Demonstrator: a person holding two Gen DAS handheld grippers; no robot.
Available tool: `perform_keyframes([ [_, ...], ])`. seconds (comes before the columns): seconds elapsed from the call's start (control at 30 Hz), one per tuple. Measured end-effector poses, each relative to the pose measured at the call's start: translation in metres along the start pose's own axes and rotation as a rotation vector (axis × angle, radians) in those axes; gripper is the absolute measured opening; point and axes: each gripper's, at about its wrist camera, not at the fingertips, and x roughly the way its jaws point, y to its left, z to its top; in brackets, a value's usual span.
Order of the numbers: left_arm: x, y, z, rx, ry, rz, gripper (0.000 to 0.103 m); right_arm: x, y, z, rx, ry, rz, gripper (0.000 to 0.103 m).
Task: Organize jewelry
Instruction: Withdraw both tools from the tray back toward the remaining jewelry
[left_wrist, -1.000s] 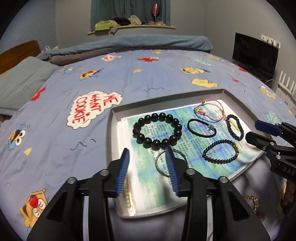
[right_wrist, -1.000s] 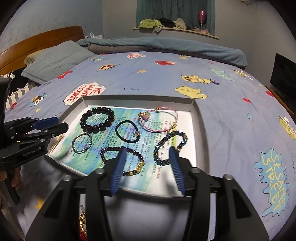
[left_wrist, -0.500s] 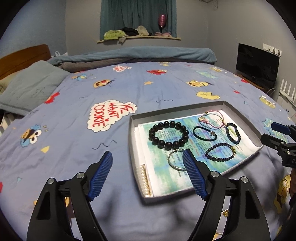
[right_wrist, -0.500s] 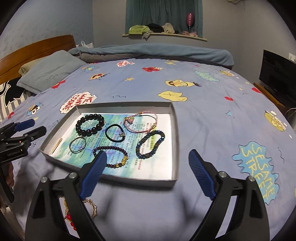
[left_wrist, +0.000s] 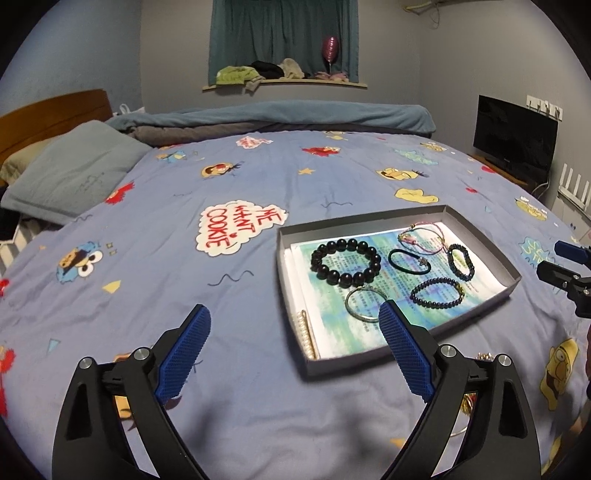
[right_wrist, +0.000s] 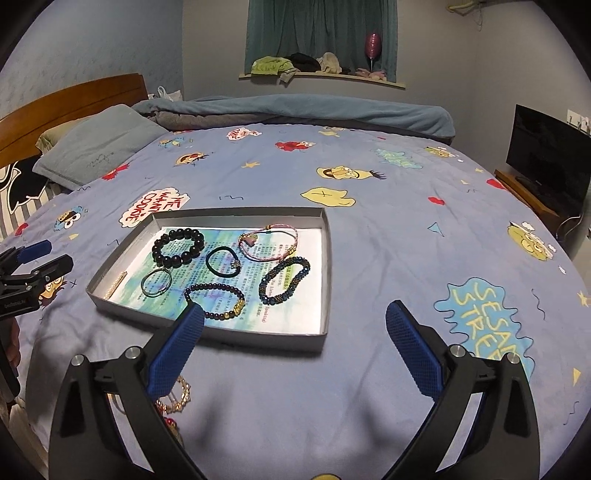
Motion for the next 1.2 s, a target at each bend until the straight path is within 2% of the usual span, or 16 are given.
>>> perform_keyframes([
  [0.43, -0.032, 0.003, -0.03, 0.036, 0.027, -0.008, 0.093, -0.028, 0.0, -0.029, -0.039, 0.02, 0.005, 0.097],
  [0.7, -0.04, -0.024, -0.054, 0.05, 0.048, -0.078, 0.093, -0.029, 0.014, -0.053, -0.058, 0.056, 0.05, 0.097],
  [0.9, -0.03, -0.055, -0.074, 0.111, 0.082, -0.104, 0.093, -0.026, 0.028, -0.071, -0.078, 0.078, 0.099, 0.097],
  [1.03, -0.022, -0.064, -0.081, 0.113, 0.102, -0.13, 0.092, -0.024, 0.038, -0.081, -0.093, 0.091, 0.138, 0.097],
  [1.1, -0.02, -0.066, -0.081, 0.106, 0.102, -0.138, 0.092, -0.022, 0.042, -0.085, -0.097, 0.095, 0.149, 0.094],
  [1.2, -0.017, -0.068, -0.079, 0.09, 0.103, -0.16, 0.09, -0.018, 0.048, -0.088, -0.102, 0.11, 0.165, 0.084],
])
